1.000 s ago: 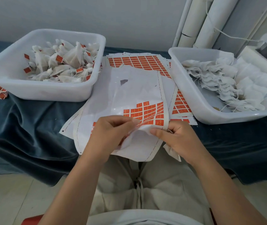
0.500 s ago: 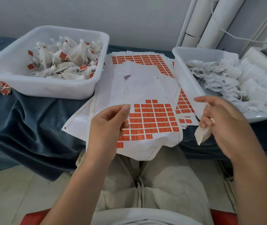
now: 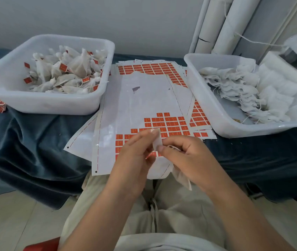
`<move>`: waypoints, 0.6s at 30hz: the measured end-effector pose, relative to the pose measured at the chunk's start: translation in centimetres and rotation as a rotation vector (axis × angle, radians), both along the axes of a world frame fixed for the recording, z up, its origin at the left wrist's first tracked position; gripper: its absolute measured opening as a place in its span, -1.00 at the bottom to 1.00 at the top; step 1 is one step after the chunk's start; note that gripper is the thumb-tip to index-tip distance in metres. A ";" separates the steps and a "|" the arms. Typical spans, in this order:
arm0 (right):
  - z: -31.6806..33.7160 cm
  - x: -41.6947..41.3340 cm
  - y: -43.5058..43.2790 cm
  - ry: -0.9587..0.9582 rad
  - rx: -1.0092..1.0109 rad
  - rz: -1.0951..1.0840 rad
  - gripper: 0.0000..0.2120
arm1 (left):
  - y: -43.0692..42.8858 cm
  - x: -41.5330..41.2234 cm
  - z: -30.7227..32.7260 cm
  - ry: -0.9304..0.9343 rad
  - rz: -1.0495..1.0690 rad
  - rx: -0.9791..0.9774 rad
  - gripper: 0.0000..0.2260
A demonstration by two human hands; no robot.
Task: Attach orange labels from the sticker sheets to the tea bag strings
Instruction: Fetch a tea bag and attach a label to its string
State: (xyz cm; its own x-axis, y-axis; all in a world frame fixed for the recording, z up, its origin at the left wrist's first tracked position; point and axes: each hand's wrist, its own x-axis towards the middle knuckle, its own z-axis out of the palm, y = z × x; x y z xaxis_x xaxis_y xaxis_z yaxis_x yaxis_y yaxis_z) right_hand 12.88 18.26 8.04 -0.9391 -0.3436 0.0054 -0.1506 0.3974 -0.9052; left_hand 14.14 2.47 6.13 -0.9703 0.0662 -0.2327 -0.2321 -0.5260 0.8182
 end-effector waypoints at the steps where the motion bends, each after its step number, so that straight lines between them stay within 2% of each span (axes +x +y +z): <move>1: -0.1 -0.2 0.3 -0.013 0.019 0.000 -0.87 | -0.2 0.0 0.0 -0.047 -0.024 0.037 -0.86; 3: -0.2 -0.6 0.9 -0.036 0.074 -0.006 -0.88 | -0.6 -0.3 0.0 -0.107 -0.030 0.030 -0.91; 5: -0.2 -0.8 1.2 -0.037 0.090 -0.021 -0.88 | -1.1 -0.6 0.0 -0.089 -0.012 -0.132 -0.87; 7: -0.1 -0.9 1.2 -0.028 0.098 -0.018 -0.79 | -1.6 -0.6 0.1 0.017 -0.025 -0.351 -0.87; 9: -0.3 -1.0 1.2 -0.034 0.104 -0.020 -0.82 | -2.2 -0.6 0.3 0.148 -0.091 -0.505 -0.83; 12: -0.4 -1.1 1.4 -0.047 0.123 -0.013 -0.83 | -3.1 -0.7 0.6 0.233 -0.134 -0.561 -0.87; 16: -0.5 -1.2 1.7 -0.058 0.161 -0.006 -0.80 | -3.9 -0.7 1.1 0.245 -0.255 -0.572 -0.85; 18: -0.5 -1.2 1.7 -0.055 0.185 0.013 -0.76 | -3.9 -0.8 1.0 0.253 -0.208 -0.637 -0.92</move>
State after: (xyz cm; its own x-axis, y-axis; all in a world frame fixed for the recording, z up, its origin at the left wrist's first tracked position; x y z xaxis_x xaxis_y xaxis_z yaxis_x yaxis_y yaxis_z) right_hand 11.66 19.94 7.53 -0.9317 -0.3461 -0.1102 -0.1090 0.5558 -0.8242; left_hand 13.34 -1.38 7.16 -0.9817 0.1819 -0.0572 -0.0381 0.1068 0.9936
